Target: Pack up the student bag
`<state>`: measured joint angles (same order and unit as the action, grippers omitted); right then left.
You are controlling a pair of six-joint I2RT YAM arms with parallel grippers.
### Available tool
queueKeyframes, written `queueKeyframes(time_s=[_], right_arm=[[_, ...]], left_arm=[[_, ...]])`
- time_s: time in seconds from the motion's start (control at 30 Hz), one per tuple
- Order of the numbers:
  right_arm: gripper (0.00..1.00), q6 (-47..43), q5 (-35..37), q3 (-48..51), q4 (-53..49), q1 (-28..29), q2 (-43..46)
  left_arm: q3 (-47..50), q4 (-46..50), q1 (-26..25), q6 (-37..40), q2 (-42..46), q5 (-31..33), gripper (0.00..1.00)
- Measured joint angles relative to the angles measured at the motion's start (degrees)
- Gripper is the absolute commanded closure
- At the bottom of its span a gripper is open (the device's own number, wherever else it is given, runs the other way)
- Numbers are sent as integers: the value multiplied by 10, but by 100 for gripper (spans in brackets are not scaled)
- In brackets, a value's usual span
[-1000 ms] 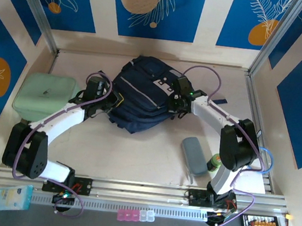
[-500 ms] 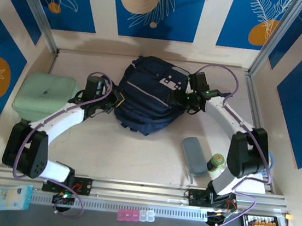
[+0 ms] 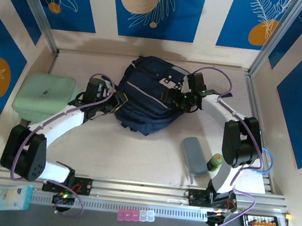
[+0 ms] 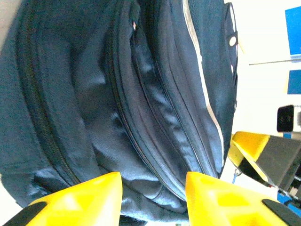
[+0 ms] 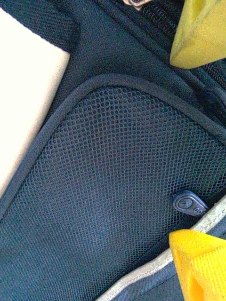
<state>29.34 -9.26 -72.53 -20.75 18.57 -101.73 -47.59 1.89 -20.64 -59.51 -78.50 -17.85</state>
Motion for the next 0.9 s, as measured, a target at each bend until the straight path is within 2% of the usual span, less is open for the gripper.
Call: queueKeyframes(time_s=[0.2, 0.5, 0.73, 0.8, 0.9], right_arm=[[14, -22, -18, 5, 4, 0, 1], [18, -55, -58, 37, 0, 3, 19], [35, -73, -75, 81, -21, 39, 63], [35, -75, -62, 85, -28, 52, 70], [29, -71, -31, 85, -31, 61, 75]], left_arm=[[18, -49, -25, -15, -28, -18, 61], [18, -81, -31, -21, -56, -23, 61], [18, -95, -31, -26, -62, -23, 61], [19, -100, -31, -26, -65, -23, 61], [19, -104, -32, -30, -71, -23, 61]])
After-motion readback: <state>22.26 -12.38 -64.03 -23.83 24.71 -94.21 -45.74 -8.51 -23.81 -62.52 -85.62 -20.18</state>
